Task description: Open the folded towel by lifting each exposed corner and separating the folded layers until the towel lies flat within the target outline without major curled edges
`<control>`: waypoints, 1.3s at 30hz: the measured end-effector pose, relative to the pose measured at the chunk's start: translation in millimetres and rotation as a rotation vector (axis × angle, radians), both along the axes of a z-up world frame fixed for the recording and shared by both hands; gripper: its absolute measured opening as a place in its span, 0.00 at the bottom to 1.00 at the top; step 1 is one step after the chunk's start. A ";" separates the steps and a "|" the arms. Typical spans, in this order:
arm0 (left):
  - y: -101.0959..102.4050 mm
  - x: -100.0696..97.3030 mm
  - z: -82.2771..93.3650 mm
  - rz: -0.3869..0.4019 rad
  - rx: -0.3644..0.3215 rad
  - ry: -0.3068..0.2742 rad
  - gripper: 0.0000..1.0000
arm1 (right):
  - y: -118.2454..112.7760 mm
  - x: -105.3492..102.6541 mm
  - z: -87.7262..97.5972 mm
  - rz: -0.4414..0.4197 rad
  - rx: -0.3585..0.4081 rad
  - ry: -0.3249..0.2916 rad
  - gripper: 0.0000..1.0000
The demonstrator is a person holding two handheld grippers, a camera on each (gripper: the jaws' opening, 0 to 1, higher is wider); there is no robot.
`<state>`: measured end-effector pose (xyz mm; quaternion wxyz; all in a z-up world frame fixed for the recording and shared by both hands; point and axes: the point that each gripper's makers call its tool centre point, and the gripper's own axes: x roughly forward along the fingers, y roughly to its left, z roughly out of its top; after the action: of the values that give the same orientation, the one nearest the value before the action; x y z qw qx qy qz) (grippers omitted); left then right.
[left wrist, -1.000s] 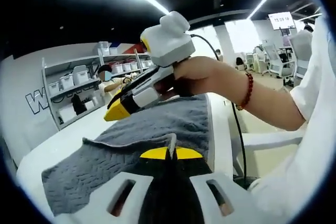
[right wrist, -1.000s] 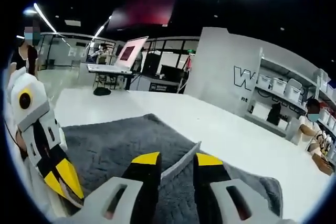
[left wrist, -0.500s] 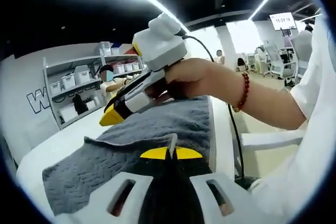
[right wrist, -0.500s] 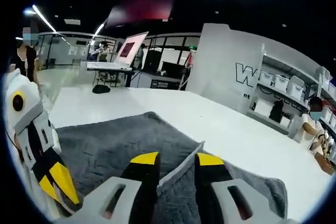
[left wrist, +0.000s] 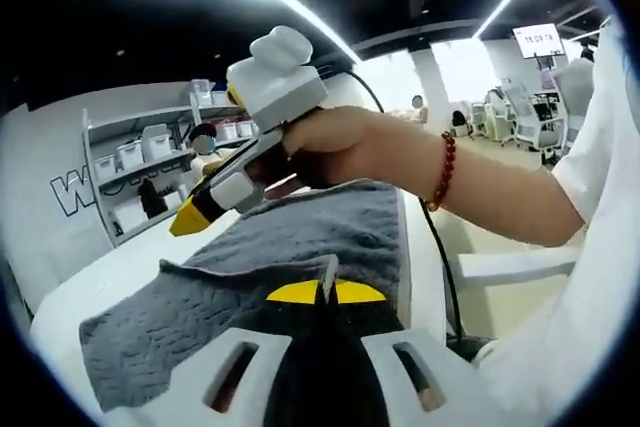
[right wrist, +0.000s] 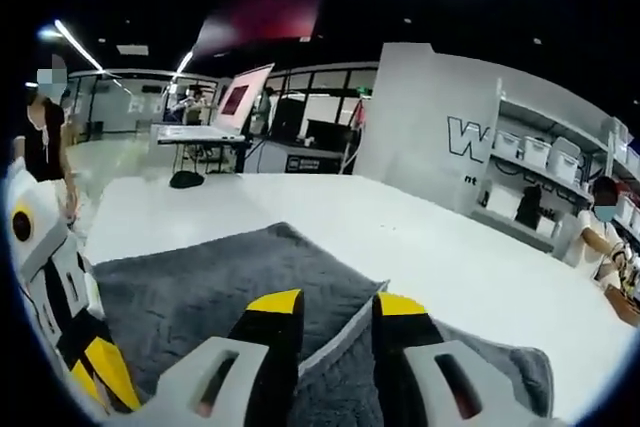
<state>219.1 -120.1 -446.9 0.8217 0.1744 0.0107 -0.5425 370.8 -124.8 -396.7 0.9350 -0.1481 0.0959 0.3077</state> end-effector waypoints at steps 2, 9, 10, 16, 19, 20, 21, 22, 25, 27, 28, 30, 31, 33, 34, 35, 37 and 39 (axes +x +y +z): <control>0.0 0.0 -0.4 0.000 0.001 -0.001 0.01 | -0.2 1.1 -1.2 0.002 -0.008 0.004 0.23; -0.3 -0.1 -0.3 0.001 0.001 -0.003 0.01 | -1.1 11.5 -1.7 -0.008 -0.009 0.023 0.23; -0.4 -0.2 -0.4 -0.001 0.002 -0.003 0.01 | -1.2 13.1 -2.0 -0.011 -0.012 0.025 0.23; 1.2 1.5 0.3 0.001 -0.006 -0.005 0.01 | 2.8 17.0 -7.7 -0.023 -0.011 0.047 0.22; 2.4 1.8 1.2 0.005 -0.014 0.001 0.01 | 4.2 20.9 -11.5 -0.035 -0.013 0.057 0.23; 2.4 1.1 1.3 0.003 -0.015 -0.002 0.01 | 4.8 21.8 -12.4 -0.036 -0.011 0.058 0.24; 2.5 0.8 1.0 0.002 -0.014 0.001 0.01 | 3.8 25.2 -12.6 -0.038 -0.008 0.065 0.24; 2.5 0.7 0.8 0.002 -0.015 0.003 0.01 | 2.8 29.8 -12.7 -0.039 -0.006 0.072 0.24; 2.3 0.2 0.4 0.000 -0.013 0.002 0.01 | 4.8 29.8 -17.2 -0.045 -0.007 0.082 0.24; 2.4 0.1 0.4 0.000 -0.014 0.002 0.01 | 4.2 31.6 -17.8 -0.049 -0.006 0.085 0.24; 2.8 0.1 0.0 0.001 -0.015 0.005 0.01 | 5.3 32.1 -20.8 -0.050 -0.008 0.091 0.24; 3.6 0.3 -0.5 0.003 -0.013 0.005 0.01 | 5.8 33.7 -25.0 -0.059 -0.009 0.104 0.24; 3.7 0.3 -0.3 0.003 -0.014 0.004 0.01 | 6.0 34.6 -26.5 -0.062 -0.010 0.106 0.24; 3.8 0.3 0.1 0.003 -0.016 0.003 0.01 | 6.5 36.5 -29.5 -0.066 -0.012 0.110 0.25; 3.9 0.3 0.2 0.003 -0.016 0.003 0.01 | 6.8 37.4 -30.9 -0.068 -0.013 0.112 0.26; 3.9 0.2 0.1 0.003 -0.016 0.002 0.01 | 6.7 39.2 -33.4 -0.072 -0.018 0.113 0.27; 4.3 0.3 -0.6 0.005 -0.016 0.002 0.01 | 7.0 41.4 -38.0 -0.077 -0.024 0.122 0.27; 4.3 0.4 -0.7 0.005 -0.017 0.003 0.01 | 8.7 42.2 -40.3 -0.074 -0.026 0.123 0.26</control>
<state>219.5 -115.8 -447.6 0.8245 0.1666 0.0080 -0.5407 413.1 -116.1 -437.0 0.9361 -0.1372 0.1627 0.2799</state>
